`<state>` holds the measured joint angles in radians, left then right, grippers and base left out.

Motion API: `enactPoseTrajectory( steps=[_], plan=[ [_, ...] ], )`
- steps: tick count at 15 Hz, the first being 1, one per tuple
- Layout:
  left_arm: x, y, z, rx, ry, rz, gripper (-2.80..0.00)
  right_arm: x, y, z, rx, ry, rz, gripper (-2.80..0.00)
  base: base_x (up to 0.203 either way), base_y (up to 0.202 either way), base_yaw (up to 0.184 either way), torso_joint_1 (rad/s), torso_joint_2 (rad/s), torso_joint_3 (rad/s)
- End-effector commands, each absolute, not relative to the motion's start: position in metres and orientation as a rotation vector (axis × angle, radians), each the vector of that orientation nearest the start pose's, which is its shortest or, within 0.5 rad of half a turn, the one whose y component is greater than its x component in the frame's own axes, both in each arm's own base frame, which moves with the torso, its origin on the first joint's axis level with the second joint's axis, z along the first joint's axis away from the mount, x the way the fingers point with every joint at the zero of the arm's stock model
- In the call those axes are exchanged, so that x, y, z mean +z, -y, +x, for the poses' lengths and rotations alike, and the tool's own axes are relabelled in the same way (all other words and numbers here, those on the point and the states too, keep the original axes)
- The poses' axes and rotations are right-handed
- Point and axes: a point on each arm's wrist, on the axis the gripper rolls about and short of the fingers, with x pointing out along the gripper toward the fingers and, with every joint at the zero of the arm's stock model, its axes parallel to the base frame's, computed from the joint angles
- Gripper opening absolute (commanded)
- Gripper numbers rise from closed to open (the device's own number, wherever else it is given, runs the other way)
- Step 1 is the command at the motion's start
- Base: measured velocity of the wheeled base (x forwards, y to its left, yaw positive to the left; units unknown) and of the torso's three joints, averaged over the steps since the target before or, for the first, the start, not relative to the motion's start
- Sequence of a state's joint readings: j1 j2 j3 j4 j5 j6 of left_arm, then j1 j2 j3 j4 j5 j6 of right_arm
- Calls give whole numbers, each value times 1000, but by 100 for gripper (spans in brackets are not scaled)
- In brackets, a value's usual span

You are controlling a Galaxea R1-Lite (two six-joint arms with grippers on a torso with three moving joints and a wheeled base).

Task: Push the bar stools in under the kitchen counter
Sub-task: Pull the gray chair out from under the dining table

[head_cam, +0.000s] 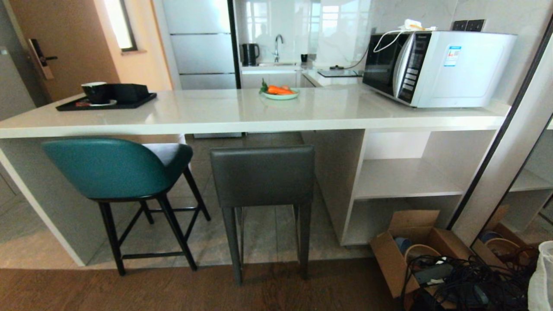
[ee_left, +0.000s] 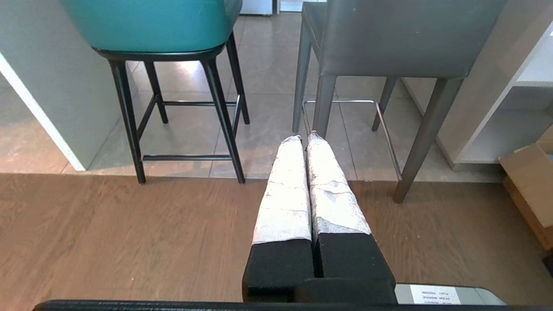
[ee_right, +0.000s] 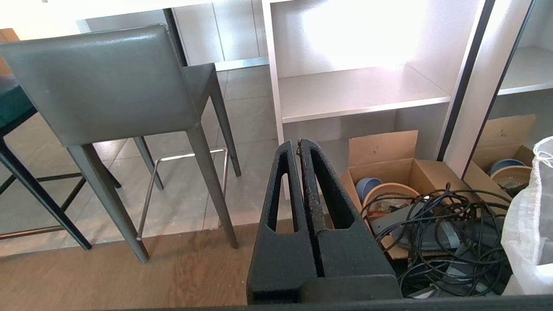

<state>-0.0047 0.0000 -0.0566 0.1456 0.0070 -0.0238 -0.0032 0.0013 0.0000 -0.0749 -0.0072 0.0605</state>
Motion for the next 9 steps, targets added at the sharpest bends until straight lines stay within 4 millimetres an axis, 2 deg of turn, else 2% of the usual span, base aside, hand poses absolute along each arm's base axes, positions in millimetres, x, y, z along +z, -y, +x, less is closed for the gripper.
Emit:
enactPoseTrajectory(
  steps=[1, 9],
  plan=[
    [76, 0, -28, 4, -91, -24, -280, 76, 0, -21, -9, 47, 61, -280, 0, 0, 0, 0, 0, 0],
    [76, 0, -28, 4, -91, -24, -280, 76, 0, -21, -9, 47, 61, -280, 0, 0, 0, 0, 0, 0]
  ],
)
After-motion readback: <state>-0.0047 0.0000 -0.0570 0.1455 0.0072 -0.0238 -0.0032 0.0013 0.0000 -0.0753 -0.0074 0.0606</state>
